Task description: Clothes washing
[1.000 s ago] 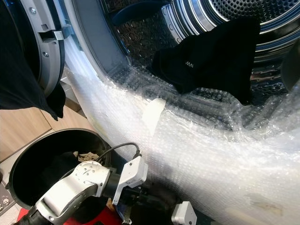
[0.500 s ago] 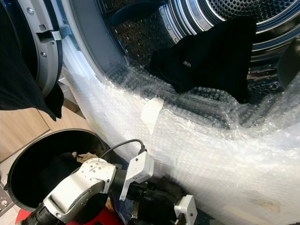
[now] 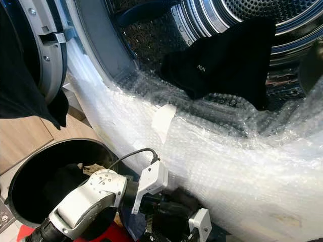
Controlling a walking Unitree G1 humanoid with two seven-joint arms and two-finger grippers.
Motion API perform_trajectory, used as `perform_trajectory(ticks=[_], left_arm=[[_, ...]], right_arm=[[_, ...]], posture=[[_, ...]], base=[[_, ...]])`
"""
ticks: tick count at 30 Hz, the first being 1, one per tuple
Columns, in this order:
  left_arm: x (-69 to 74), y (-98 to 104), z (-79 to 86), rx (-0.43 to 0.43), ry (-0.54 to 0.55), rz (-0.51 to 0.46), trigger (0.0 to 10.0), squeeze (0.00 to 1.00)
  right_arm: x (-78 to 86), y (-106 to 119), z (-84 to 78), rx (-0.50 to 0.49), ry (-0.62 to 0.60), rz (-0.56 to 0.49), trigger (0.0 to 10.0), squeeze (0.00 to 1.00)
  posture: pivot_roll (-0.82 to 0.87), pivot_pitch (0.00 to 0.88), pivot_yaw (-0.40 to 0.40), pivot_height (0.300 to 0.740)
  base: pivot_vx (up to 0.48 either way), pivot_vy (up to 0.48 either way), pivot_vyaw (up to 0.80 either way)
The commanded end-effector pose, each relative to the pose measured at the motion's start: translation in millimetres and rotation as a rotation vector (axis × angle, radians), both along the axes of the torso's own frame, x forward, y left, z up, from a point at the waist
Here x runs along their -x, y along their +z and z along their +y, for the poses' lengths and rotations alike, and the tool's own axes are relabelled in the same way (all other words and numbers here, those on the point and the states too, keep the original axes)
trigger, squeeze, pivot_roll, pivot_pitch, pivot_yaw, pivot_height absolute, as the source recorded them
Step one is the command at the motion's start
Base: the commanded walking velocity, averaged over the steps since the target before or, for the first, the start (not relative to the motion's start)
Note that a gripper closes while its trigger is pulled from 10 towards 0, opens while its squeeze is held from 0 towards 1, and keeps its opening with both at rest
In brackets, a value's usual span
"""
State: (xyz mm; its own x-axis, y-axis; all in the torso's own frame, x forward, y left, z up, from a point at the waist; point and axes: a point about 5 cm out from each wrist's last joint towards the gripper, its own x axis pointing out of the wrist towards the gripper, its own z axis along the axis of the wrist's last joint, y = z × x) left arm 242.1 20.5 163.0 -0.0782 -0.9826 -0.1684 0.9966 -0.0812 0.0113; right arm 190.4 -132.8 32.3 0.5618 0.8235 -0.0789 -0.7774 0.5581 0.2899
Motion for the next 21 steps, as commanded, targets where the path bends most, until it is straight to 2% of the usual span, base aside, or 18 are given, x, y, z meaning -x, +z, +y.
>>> perform_trajectory(ticks=[1,12,21], left_arm=[[11.8,27.2,-13.8,0.119,-0.092,-0.063,0.0,0.00],[11.0,26.8,-13.4,0.123,-0.079,-0.062,0.0,0.00],[6.1,26.9,-8.9,0.117,-0.050,-0.076,0.0,0.00]], right_arm=[[5.7,-10.1,5.5,0.017,0.031,0.063,0.0,0.00],[6.8,-10.3,5.3,0.026,0.029,0.053,0.0,0.00],[8.0,-6.8,-3.2,0.035,0.019,0.043,0.0,0.00]], posture=[[0.06,0.113,0.007,0.740],[0.06,0.117,0.009,0.740],[0.06,0.115,0.008,0.740]], base=[[0.000,0.000,0.00],[0.000,0.000,0.00],[0.000,0.000,0.00]])
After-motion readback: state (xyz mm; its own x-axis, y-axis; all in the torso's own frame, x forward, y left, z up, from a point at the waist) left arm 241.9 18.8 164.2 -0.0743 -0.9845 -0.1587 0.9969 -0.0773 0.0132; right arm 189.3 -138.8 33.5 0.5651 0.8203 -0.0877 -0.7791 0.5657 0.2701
